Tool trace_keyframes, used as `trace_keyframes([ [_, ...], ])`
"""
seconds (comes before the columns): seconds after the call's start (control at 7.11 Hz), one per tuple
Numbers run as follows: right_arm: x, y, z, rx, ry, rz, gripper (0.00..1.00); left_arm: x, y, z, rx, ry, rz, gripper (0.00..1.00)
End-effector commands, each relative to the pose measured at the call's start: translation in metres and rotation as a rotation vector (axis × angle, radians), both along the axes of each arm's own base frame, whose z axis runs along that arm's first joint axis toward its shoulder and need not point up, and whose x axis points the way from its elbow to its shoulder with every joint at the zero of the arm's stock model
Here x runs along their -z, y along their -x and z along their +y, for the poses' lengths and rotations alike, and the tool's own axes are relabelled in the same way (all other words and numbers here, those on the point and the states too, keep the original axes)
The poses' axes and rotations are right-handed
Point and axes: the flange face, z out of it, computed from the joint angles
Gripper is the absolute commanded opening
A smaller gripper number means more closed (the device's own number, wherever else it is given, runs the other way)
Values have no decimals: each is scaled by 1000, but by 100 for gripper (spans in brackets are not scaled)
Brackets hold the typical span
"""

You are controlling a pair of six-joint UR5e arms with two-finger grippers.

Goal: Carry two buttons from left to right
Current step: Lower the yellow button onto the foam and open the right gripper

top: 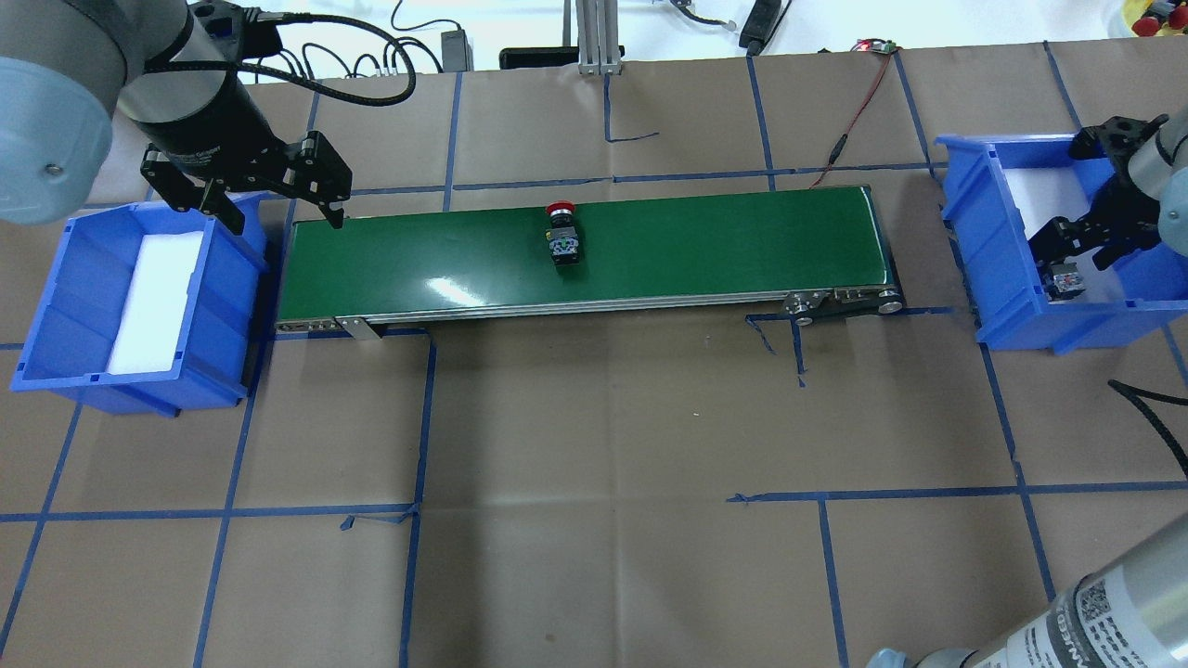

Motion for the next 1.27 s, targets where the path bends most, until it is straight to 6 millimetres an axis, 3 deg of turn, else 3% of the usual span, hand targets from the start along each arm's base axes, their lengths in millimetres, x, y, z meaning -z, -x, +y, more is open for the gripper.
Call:
trace_keyframes([
  [0.0,-35,-1,-4,-4,45,33,99,0,0,0,0,0,0,100],
  [0.42,-141,-22,26,12,90,60,100,1,0,-1,0,-2,0,100],
  [0.56,-169,-50,23,36,96,60,100,1,0,-1,2,-2,0,100],
  [0.7,-196,-96,11,63,94,56,100,2,0,-1,2,-3,0,100],
  [0.98,-208,-177,5,154,37,21,100,2,0,0,2,-3,0,100],
  [1.13,-208,-228,5,136,47,23,100,2,0,0,0,-3,0,100],
])
